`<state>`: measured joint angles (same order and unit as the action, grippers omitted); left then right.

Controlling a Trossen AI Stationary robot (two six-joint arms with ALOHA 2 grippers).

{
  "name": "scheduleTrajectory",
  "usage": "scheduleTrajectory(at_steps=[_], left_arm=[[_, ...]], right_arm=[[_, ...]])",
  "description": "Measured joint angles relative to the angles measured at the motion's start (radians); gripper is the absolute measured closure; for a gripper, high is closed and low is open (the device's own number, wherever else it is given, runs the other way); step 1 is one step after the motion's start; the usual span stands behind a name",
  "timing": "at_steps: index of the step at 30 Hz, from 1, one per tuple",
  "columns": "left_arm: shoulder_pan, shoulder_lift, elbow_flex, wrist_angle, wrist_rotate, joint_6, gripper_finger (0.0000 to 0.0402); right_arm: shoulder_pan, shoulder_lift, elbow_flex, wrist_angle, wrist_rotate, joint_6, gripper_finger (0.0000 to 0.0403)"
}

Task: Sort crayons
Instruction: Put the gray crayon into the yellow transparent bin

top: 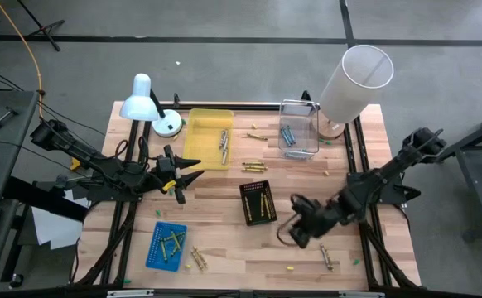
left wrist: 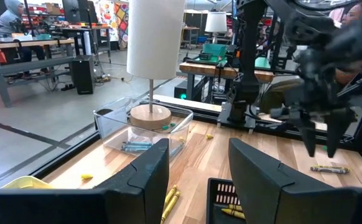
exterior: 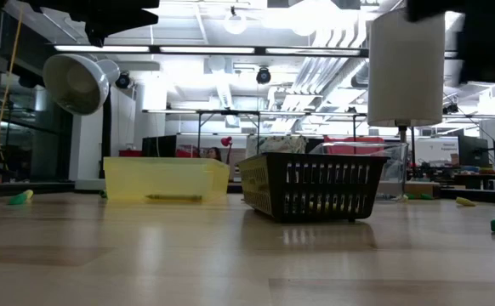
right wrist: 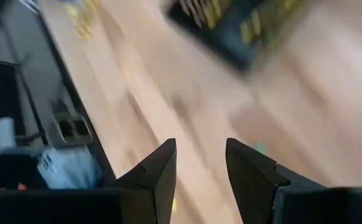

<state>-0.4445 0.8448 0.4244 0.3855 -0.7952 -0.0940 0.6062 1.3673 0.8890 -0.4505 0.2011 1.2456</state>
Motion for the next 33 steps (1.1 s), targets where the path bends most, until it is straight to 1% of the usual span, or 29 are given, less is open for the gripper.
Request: scheduleTrajectory(at_steps=[3, 7, 9, 11, 14, 16, 19, 22, 28, 30, 33], left_arm=[[0.000, 0.000, 0.000, 0.000, 0.000, 0.000, 0.0247], [0.000, 0.000, 0.000, 0.000, 0.000, 0.000, 0.0247], [0.000, 0.000, 0.000, 0.000, 0.000, 0.000, 0.0247], [0.000, 0.000, 0.000, 0.000, 0.000, 0.000, 0.0247], [0.000, 0.000, 0.000, 0.000, 0.000, 0.000, 0.0247], [0.000, 0.000, 0.000, 0.000, 0.000, 0.000, 0.0247], [0.000, 0.000, 0.000, 0.000, 0.000, 0.000, 0.0247], [0.000, 0.000, 0.000, 0.000, 0.000, 0.000, 0.0247], [0.000, 0.000, 0.000, 0.000, 0.000, 0.000, 0.0247], [0.000, 0.000, 0.000, 0.000, 0.000, 0.000, 0.0247], [0.000, 0.000, 0.000, 0.000, 0.000, 0.000, 0.0247]], right_arm=[[0.082, 0.039, 0.000, -0.058, -0.078, 0.210, 0.0269], [0.174, 0.103, 0.000, -0.048, -0.263, 0.509, 0.0269], [0.209, 0.131, 0.000, -0.051, -0.329, 0.633, 0.0269], [0.232, 0.151, 0.000, -0.047, -0.353, 0.724, 0.0269], [0.256, 0.180, 0.000, -0.056, -0.333, 0.812, 0.0269], [0.264, 0.202, 0.000, -0.067, -0.324, 0.849, 0.0269], [0.267, 0.233, 0.000, -0.076, -0.340, 0.876, 0.0269], [0.267, 0.254, 0.000, -0.079, -0.360, 0.878, 0.0269], [0.267, 0.259, 0.000, -0.116, -0.362, 0.878, 0.0269], [0.267, 0.260, 0.000, -0.117, -0.356, 0.878, 0.0269], [0.267, 0.260, 0.000, -0.117, -0.317, 0.887, 0.0269]])
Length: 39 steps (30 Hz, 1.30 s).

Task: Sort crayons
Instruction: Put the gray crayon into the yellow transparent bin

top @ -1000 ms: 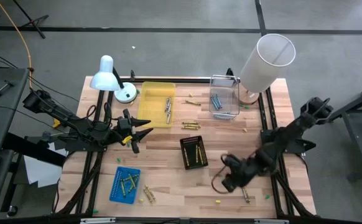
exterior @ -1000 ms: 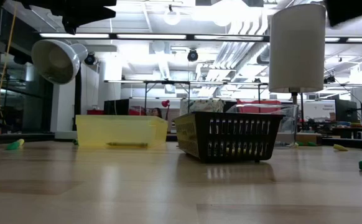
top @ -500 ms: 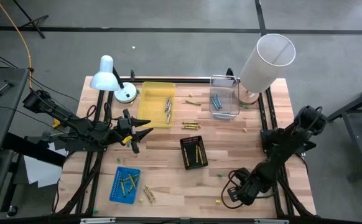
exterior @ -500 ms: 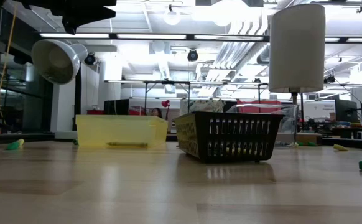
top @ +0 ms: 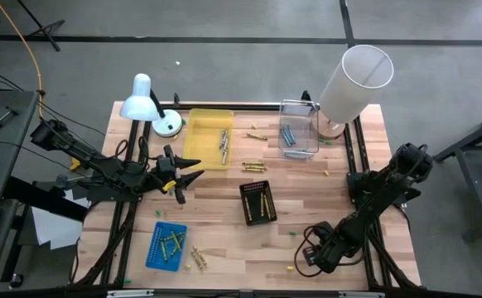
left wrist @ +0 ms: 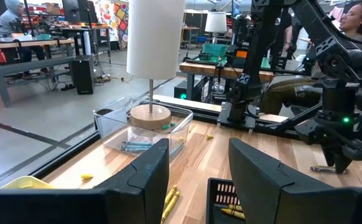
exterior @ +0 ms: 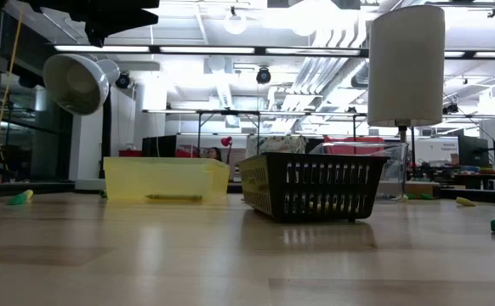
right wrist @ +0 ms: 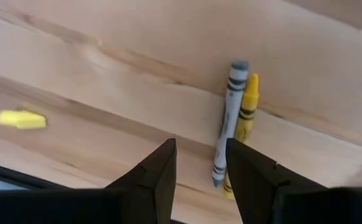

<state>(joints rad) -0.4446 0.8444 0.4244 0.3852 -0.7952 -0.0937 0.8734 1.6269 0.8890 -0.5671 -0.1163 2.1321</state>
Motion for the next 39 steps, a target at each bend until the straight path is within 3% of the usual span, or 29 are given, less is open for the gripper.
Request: scheduleTrajectory(at_steps=[32, 35, 39], left_arm=[[0.000, 0.000, 0.000, 0.000, 0.000, 0.000, 0.0247], [0.000, 0.000, 0.000, 0.000, 0.000, 0.000, 0.0247], [0.000, 0.000, 0.000, -0.003, 0.000, 0.000, 0.0247]], right_arm=[[-0.009, 0.107, 0.006, -0.021, -0.008, -0.041, 0.0272], [-0.009, 0.108, 0.005, -0.045, 0.004, -0.068, 0.0294], [-0.006, 0.109, 0.005, -0.072, 0.035, -0.115, 0.0363]])
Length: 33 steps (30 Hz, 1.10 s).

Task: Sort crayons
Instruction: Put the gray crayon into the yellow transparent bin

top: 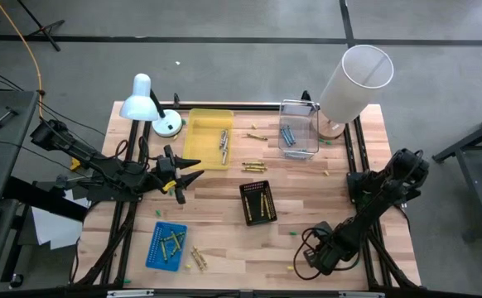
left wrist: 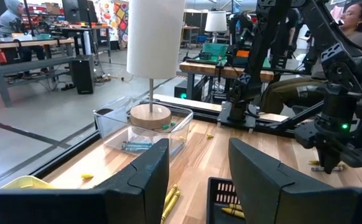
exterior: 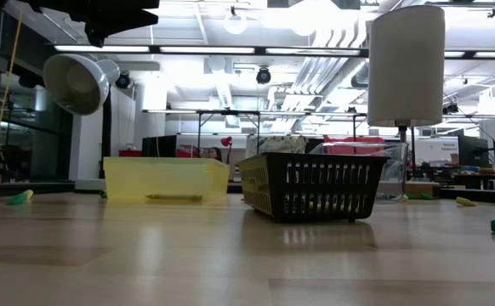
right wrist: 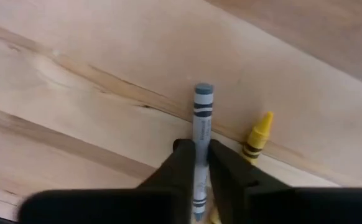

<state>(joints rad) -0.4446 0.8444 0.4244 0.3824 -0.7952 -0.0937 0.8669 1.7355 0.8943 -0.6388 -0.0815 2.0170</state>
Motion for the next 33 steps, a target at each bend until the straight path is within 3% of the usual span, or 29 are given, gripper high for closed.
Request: scheduleTrajectory(at_steps=[2, 8, 11, 13, 19, 27, 33], left_arm=[[0.000, 0.000, 0.000, -0.004, 0.000, 0.000, 0.0247], [0.000, 0.000, 0.000, -0.004, 0.000, 0.000, 0.0247], [0.000, 0.000, 0.000, -0.005, 0.000, 0.000, 0.0247], [0.000, 0.000, 0.000, -0.005, 0.000, 0.000, 0.0247], [0.000, 0.000, 0.000, -0.004, 0.000, 0.027, 0.0247], [0.000, 0.000, 0.000, -0.005, 0.000, 0.046, 0.0247], [0.000, 0.000, 0.000, -0.059, 0.000, 0.045, 0.0247]], right_arm=[[0.002, 0.000, 0.000, -0.007, 0.021, -0.010, 0.0390], [-0.004, -0.009, -0.002, -0.007, 0.051, -0.067, 0.0398], [-0.012, -0.042, 0.007, -0.018, 0.119, -0.125, 0.0399], [-0.022, -0.071, 0.015, -0.046, 0.227, -0.192, 0.0400], [-0.056, -0.192, 0.096, -0.010, 0.379, -0.557, 0.0401], [-0.141, -0.252, 0.137, 0.263, 0.625, -1.203, 0.0401], [-0.287, -0.242, 0.137, 0.302, 0.633, -1.438, 0.0401]])
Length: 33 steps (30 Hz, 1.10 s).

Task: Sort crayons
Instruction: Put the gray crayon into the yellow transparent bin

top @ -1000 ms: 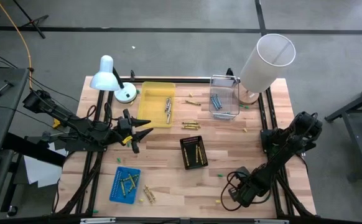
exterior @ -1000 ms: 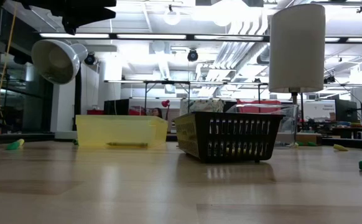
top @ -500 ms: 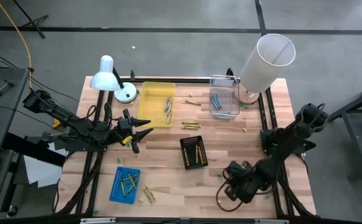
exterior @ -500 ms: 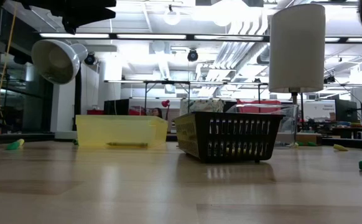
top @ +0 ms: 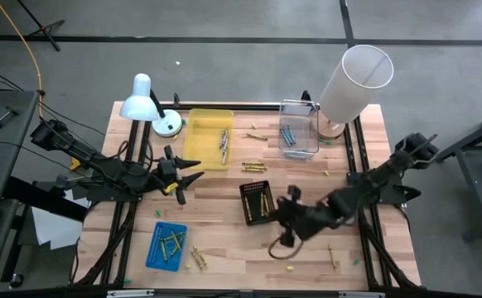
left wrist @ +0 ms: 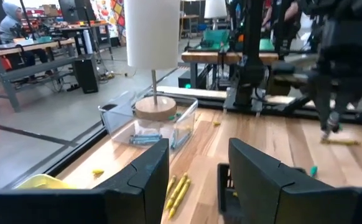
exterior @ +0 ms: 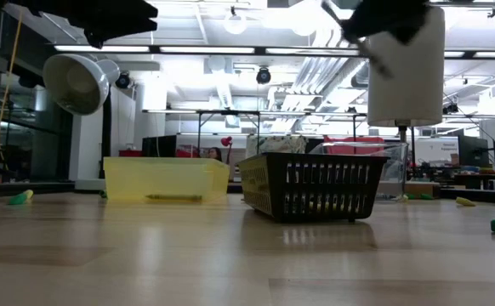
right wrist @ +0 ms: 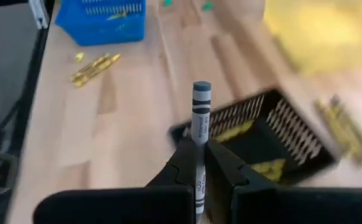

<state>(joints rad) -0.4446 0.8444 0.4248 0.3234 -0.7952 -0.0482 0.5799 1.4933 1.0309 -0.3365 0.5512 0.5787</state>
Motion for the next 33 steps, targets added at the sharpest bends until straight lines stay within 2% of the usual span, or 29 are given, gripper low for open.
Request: scheduleTrajectory(at_steps=[4, 9, 11, 14, 18, 21, 33], left_arm=[[0.000, 0.000, 0.000, -0.015, 0.000, 0.004, 0.0247], [0.000, 0.000, 0.000, -0.014, 0.000, 0.067, 0.0247], [0.000, 0.000, 0.000, -0.013, 0.000, 0.084, 0.0247], [0.000, 0.000, 0.000, -0.013, 0.000, 0.087, 0.0247], [0.000, 0.000, 0.000, -0.010, -0.002, 0.109, 0.0247], [0.000, 0.000, 0.000, -0.006, -0.002, 0.112, 0.0247], [0.000, 0.000, 0.000, -0.005, 0.000, 0.053, 0.0247]], right_arm=[[-0.099, 0.002, -0.003, 0.128, -0.048, -0.230, 0.0401], [-0.219, 0.001, -0.159, 0.626, -0.262, -0.516, 0.0401], [-0.271, 0.001, -0.258, 0.847, -0.345, -0.557, 0.0401], [-0.344, 0.003, -0.402, 1.141, -0.396, -0.580, 0.0401], [-0.397, 0.002, -0.517, 1.387, -0.487, -0.586, 0.0401], [-0.415, 0.001, -0.536, 1.447, -0.523, -0.610, 0.0401], [-0.416, 0.001, -0.521, 1.391, -0.549, -0.623, 0.0400]])
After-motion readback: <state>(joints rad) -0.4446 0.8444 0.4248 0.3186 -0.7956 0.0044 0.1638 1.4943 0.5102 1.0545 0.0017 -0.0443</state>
